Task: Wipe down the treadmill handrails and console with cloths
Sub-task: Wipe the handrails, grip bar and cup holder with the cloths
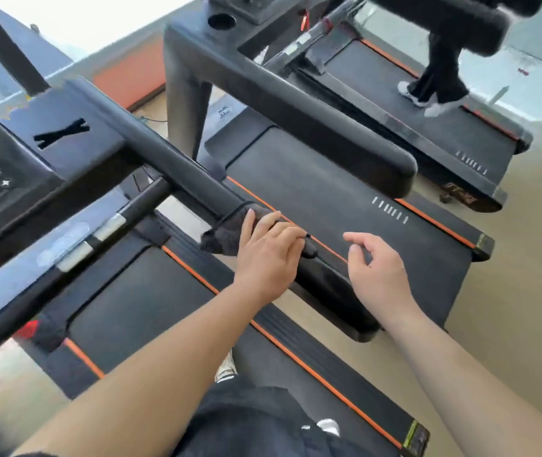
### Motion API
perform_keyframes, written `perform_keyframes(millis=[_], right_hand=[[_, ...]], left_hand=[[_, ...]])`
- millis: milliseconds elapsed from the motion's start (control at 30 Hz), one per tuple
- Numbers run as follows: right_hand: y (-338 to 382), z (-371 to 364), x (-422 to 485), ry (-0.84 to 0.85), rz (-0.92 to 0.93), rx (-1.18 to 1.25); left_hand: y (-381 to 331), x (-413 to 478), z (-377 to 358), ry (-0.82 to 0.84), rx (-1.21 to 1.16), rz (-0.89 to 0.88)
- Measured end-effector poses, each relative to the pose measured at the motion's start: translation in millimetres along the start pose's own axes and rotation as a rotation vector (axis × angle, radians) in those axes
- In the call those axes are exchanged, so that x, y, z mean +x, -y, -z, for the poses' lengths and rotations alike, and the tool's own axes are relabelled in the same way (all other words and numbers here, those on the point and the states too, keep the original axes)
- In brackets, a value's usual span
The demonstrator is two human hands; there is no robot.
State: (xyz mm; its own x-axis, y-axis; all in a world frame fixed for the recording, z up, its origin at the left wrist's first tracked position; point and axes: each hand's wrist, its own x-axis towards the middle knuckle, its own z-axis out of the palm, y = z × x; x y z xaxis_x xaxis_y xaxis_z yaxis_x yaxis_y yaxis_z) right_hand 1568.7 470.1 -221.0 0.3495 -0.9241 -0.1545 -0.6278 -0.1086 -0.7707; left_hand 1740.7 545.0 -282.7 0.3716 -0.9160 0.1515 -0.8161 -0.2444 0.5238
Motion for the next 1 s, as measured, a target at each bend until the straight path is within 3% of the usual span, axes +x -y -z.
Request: perform_keyframes(millis=[167,300,367,467,567,633,833,1000], right_hand=[[-62.0,58.9,-33.7,0.058,-0.024,0.032],[-112.0,121.4,-60.7,0.062,-0.113,0.105],[-130.4,148.7,-70.8,0.083,-0.175,0.162],[-143.9,182.2,-77.1,0.155,-0.268,0.252],[-144.7,203.8,-70.3,0.292,-0.35,0.486],[-145.3,212.0,-56.9,0.339,-0.324,0.583],[-146.7,237.6,17.8,0.21,-0.241,0.578],[-122.4,261.3,103.9,0.26,-0.17,0.592]], left_hand=[[-90.7,-44.3,-56.8,0.047,0.066,-0.011],[-155.7,-70.1,-88.5,0.088,-0.042,0.035],[-192.8,-73.3,-97.5,0.113,-0.198,0.101],[-248.0,-67.2,-100.3,0.194,-0.657,0.364],[-287.6,-54.5,-99.5,0.114,-0.821,0.469],[-306.0,-43.6,-100.6,0.11,-0.874,0.475],[-312.6,21.0,-103.0,0.223,-1.077,0.448],[-304.6,100.0,-99.7,0.197,-1.007,0.454]])
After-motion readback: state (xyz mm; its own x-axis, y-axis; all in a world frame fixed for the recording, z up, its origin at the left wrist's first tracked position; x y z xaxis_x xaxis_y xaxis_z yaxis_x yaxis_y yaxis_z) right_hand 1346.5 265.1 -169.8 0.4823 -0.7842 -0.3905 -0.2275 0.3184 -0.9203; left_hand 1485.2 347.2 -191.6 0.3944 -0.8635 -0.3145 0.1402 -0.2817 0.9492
